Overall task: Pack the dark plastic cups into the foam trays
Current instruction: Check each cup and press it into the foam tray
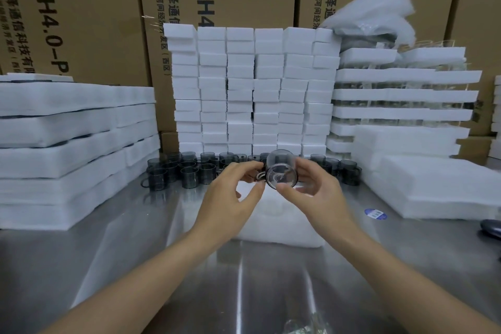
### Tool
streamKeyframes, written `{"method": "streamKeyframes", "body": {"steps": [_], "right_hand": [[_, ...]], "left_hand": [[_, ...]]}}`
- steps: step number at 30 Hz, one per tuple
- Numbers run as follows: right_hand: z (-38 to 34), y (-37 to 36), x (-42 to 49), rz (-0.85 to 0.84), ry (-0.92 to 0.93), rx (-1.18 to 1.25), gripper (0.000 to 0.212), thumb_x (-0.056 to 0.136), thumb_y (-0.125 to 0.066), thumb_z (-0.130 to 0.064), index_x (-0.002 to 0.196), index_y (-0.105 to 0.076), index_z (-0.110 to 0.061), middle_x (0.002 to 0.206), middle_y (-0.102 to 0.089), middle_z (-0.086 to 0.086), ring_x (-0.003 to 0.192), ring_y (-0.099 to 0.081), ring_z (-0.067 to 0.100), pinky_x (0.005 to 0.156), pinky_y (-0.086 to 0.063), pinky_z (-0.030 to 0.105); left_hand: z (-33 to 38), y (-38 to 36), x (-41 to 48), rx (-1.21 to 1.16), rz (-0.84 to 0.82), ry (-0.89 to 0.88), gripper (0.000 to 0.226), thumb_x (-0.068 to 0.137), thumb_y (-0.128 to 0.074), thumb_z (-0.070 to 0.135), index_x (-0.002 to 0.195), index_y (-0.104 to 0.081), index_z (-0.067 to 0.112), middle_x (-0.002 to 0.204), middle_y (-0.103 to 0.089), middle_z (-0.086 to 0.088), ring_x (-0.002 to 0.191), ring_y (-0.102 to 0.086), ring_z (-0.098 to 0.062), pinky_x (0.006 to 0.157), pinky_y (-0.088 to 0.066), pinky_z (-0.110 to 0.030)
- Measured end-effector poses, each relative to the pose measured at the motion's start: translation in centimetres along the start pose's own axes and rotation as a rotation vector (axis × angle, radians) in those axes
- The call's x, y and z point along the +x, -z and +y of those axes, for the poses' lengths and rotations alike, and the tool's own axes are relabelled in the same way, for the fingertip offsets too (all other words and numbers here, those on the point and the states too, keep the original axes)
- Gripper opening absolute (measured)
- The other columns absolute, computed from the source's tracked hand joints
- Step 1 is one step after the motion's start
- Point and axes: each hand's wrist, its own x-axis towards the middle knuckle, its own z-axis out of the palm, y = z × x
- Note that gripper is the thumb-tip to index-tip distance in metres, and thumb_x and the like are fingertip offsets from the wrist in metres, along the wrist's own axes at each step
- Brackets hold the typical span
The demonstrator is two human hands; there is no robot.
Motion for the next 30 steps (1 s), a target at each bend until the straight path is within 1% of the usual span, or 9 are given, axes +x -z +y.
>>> {"method": "streamKeyframes", "body": {"steps": [3, 6, 8, 11, 16, 20, 25, 28, 30], "right_hand": [[0.4, 0.1, -0.3, 0.087, 0.088, -0.131, 0.07, 0.08, -0.089, -0.03, 0.142, -0.059, -0.037, 0.125, -0.068, -0.02, 0.125, -0.062, 0.007, 0.106, -0.049, 0.03], [0.5, -0.1, -0.4, 0.125, 0.223, -0.243, 0.082, 0.08, -0.089, -0.016, 0.15, -0.051, -0.036, 0.126, -0.057, -0.028, 0.13, -0.054, 0.011, 0.111, -0.044, 0.028], [0.2, -0.3, -0.5, 0.152, 0.29, -0.275, 0.087, 0.079, -0.089, -0.011, 0.153, -0.048, -0.033, 0.124, -0.057, -0.025, 0.128, -0.052, 0.012, 0.113, -0.043, 0.038], [-0.4, -0.6, -0.7, 0.181, 0.346, -0.297, 0.089, 0.078, -0.088, -0.016, 0.155, -0.045, -0.03, 0.123, -0.059, -0.019, 0.125, -0.052, 0.013, 0.111, -0.043, 0.05], [-1.1, -0.8, -1.0, 0.184, 0.367, -0.281, 0.088, 0.079, -0.083, -0.027, 0.156, -0.042, -0.035, 0.123, -0.059, -0.016, 0.123, -0.053, 0.017, 0.11, -0.043, 0.05], [-1.2, -0.8, -1.1, 0.132, 0.399, -0.312, 0.093, 0.077, -0.089, -0.012, 0.157, -0.044, -0.029, 0.127, -0.059, -0.022, 0.126, -0.053, 0.011, 0.11, -0.042, 0.052], [-1.4, -0.6, -1.2, 0.046, 0.43, -0.27, 0.093, 0.075, -0.088, -0.023, 0.157, -0.045, -0.033, 0.13, -0.062, -0.023, 0.13, -0.059, 0.016, 0.112, -0.043, 0.05], [-1.4, -0.5, -1.1, -0.003, 0.396, -0.24, 0.095, 0.075, -0.092, -0.025, 0.155, -0.043, -0.041, 0.128, -0.064, -0.02, 0.128, -0.061, 0.016, 0.112, -0.043, 0.053], [-1.4, -0.4, -1.0, -0.02, 0.359, -0.226, 0.093, 0.076, -0.093, -0.028, 0.154, -0.044, -0.041, 0.13, -0.063, -0.018, 0.128, -0.061, 0.016, 0.114, -0.044, 0.045]], "left_hand": [[0.1, 0.0, -0.2, 0.012, -0.035, -0.028, 0.058, 0.091, -0.072, 0.035, 0.144, -0.054, 0.05, 0.128, -0.063, 0.024, 0.121, -0.063, -0.004, 0.087, -0.055, -0.03], [0.6, 0.0, -0.2, 0.029, -0.042, -0.101, 0.068, 0.089, -0.075, 0.032, 0.144, -0.047, 0.059, 0.129, -0.061, 0.026, 0.12, -0.063, -0.005, 0.084, -0.053, -0.026], [0.6, 0.0, -0.1, 0.037, -0.031, -0.117, 0.072, 0.088, -0.075, 0.031, 0.146, -0.044, 0.06, 0.13, -0.06, 0.027, 0.119, -0.063, -0.005, 0.082, -0.052, -0.023], [0.2, 0.2, 0.0, 0.092, -0.064, -0.116, 0.073, 0.09, -0.075, 0.032, 0.151, -0.043, 0.057, 0.132, -0.057, 0.028, 0.121, -0.061, -0.003, 0.085, -0.053, -0.025], [0.1, 0.2, -0.1, 0.043, -0.114, -0.099, 0.082, 0.085, -0.069, 0.019, 0.153, -0.041, 0.056, 0.135, -0.057, 0.025, 0.123, -0.06, -0.01, 0.085, -0.051, -0.023], [0.7, -0.1, -0.3, -0.069, -0.155, -0.185, 0.092, 0.083, -0.067, 0.01, 0.158, -0.037, 0.053, 0.143, -0.058, 0.018, 0.125, -0.064, -0.018, 0.083, -0.056, -0.026], [0.8, -0.5, -0.2, -0.137, -0.167, -0.145, 0.078, 0.087, -0.077, 0.018, 0.15, -0.048, 0.053, 0.132, -0.065, 0.018, 0.115, -0.069, -0.019, 0.078, -0.059, -0.025], [0.6, -0.3, 0.1, -0.206, -0.168, -0.122, 0.069, 0.085, -0.082, 0.017, 0.142, -0.055, 0.045, 0.129, -0.071, 0.015, 0.12, -0.07, -0.018, 0.079, -0.06, -0.032], [0.4, -0.5, 0.1, -0.258, -0.174, -0.1, 0.064, 0.085, -0.084, 0.02, 0.136, -0.056, 0.045, 0.128, -0.074, 0.012, 0.119, -0.072, -0.018, 0.08, -0.06, -0.039]]}}
